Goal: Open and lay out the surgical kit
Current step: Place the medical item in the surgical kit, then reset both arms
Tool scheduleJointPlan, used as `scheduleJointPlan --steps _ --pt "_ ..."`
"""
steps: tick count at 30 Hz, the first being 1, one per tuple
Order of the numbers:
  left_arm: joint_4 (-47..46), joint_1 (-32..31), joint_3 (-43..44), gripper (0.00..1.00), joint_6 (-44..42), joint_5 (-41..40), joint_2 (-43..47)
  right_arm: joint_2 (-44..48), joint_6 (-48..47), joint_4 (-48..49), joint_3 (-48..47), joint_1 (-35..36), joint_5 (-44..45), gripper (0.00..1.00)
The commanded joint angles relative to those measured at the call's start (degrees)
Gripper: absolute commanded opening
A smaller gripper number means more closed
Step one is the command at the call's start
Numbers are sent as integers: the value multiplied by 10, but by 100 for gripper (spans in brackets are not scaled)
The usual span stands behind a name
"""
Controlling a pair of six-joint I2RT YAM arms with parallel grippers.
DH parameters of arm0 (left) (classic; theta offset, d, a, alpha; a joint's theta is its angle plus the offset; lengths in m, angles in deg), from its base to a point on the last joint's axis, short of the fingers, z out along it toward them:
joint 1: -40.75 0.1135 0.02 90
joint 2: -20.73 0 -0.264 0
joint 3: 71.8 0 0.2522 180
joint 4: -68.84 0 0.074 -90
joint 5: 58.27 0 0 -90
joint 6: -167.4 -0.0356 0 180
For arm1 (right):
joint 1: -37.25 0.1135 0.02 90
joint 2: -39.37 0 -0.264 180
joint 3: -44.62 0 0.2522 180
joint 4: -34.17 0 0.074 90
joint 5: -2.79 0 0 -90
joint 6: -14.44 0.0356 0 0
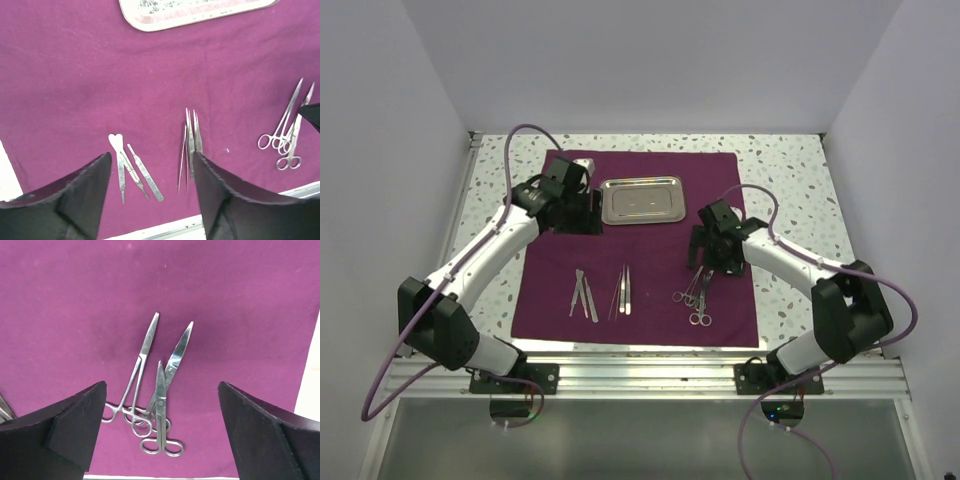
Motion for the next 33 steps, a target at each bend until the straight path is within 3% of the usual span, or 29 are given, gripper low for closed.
scheduleJointPlan --steps 1,6,7,8,16,22,29,33 --pt "-10 4 -1 71 -7 -16 49 44 -8 14 -35 2 42 99" --pt "3 4 -16 84 -19 -60 85 139 -34 -35 -82 1 59 98" --pt "6 4 -24 96 -21 -68 101 156 -46 -38 -93 2 58 98" --pt "7 4 -29 100 -24 -82 109 195 -53 -32 -95 2 53 98" --pt "-4 6 -98 100 -20 -137 224 304 -65 -75 -125 2 29 98" --pt "-26 6 -138 100 2 -223 304 407 -95 -57 -109 2 -10 98" --pt "-18 6 -96 100 11 -272 312 442 -126 -115 -141 1 -10 98" --pt "-47 6 -88 100 -2 -261 321 433 -156 -127 -167 1 -12 98"
